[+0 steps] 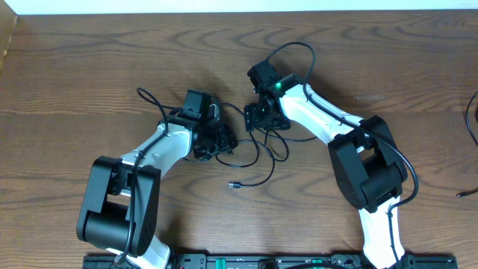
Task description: Untangle cables
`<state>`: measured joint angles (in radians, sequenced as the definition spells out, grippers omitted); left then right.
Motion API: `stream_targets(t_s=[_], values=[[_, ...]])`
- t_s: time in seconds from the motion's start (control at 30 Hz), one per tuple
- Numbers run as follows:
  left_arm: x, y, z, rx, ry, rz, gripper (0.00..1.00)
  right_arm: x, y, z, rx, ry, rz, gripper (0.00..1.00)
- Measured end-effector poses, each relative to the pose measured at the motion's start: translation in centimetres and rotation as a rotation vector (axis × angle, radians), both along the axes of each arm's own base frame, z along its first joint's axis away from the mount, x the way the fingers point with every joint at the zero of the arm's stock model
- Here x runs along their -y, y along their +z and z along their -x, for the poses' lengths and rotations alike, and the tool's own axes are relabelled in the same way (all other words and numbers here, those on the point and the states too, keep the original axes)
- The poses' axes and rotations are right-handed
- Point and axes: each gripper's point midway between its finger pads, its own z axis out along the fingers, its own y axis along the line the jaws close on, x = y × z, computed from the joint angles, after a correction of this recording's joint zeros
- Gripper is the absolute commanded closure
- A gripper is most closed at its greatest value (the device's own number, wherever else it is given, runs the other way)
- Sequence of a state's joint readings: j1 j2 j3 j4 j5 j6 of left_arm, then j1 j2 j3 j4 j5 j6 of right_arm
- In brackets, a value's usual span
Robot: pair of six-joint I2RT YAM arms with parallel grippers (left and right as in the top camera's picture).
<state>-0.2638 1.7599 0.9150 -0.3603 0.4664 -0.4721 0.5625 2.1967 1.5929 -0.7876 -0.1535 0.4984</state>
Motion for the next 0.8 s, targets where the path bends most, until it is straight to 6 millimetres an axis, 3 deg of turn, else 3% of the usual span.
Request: stream_targets(t_s=[0.23, 0.4, 0.8], values=[[0.0, 0.0, 0.0, -0.001, 0.002, 0.0, 0.52, 0.5, -0.2, 0.2, 0.029, 0.049, 0.066, 0.19], [0.0, 0.0, 0.0, -0.001, 0.003, 0.0, 0.52, 3.0, -0.7, 0.0, 0.06, 0.071, 0.203, 0.18], [0.0, 0.0, 0.0, -0.003, 0.002, 0.003, 0.52, 2.7, -0.7, 0.2, 0.065, 0.144, 0.205, 0.19]])
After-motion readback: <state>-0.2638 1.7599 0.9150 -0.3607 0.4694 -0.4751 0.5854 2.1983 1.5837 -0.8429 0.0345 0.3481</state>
